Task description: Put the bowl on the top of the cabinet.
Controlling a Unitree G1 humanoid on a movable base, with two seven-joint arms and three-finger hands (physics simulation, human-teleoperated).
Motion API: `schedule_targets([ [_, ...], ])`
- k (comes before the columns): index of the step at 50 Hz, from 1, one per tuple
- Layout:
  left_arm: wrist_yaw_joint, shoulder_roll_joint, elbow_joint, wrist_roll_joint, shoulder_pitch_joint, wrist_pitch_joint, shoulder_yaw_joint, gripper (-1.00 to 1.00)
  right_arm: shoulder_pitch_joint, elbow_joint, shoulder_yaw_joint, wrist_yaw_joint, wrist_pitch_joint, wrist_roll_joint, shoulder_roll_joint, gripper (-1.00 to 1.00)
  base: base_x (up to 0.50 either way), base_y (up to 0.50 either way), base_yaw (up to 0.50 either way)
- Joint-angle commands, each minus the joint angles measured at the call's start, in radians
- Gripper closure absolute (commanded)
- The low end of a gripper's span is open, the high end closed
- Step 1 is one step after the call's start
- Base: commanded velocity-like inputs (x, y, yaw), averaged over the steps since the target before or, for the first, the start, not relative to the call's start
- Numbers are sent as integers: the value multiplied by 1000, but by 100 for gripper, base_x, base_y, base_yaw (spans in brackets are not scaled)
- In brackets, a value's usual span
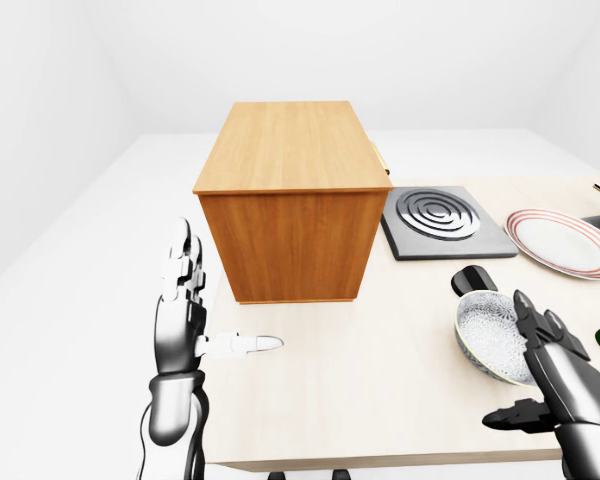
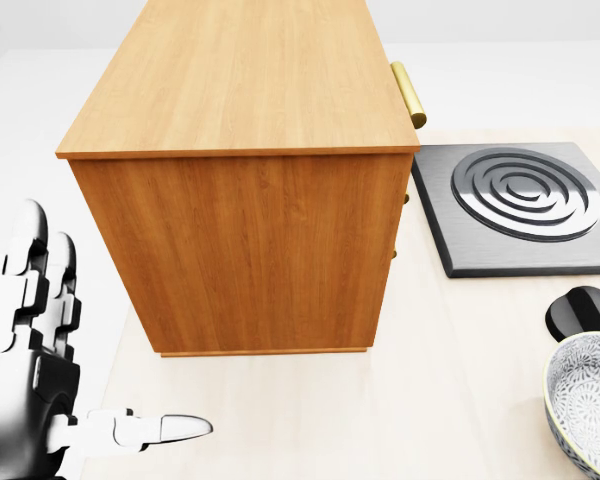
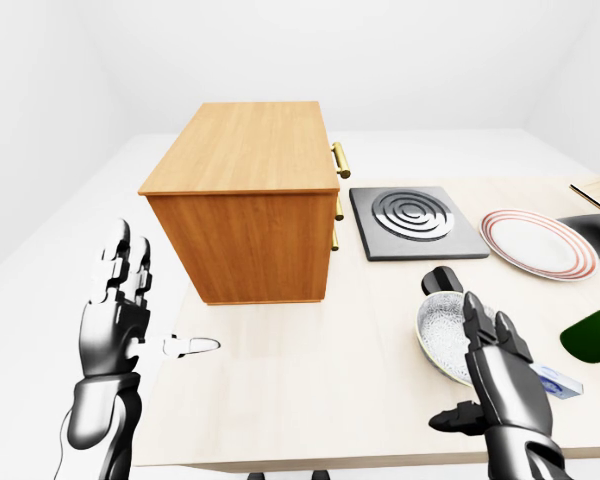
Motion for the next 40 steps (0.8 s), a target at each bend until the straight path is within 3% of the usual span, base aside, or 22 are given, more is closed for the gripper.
schedule_targets([
  [1,-3,1,0,-4,-1,0,0,-100,14,52,29,-65,0,-81,-7,-100,0,0,0],
  [23,-4,1,6,-2,5,0,-3,-100,6,225,116,-269,0,-231,-79,-100,0,0,0],
  [40,-5,1,8,-3,1,0,-1,-100,-9,317,190,-361,0,-292,-132,-100,0,0,0],
])
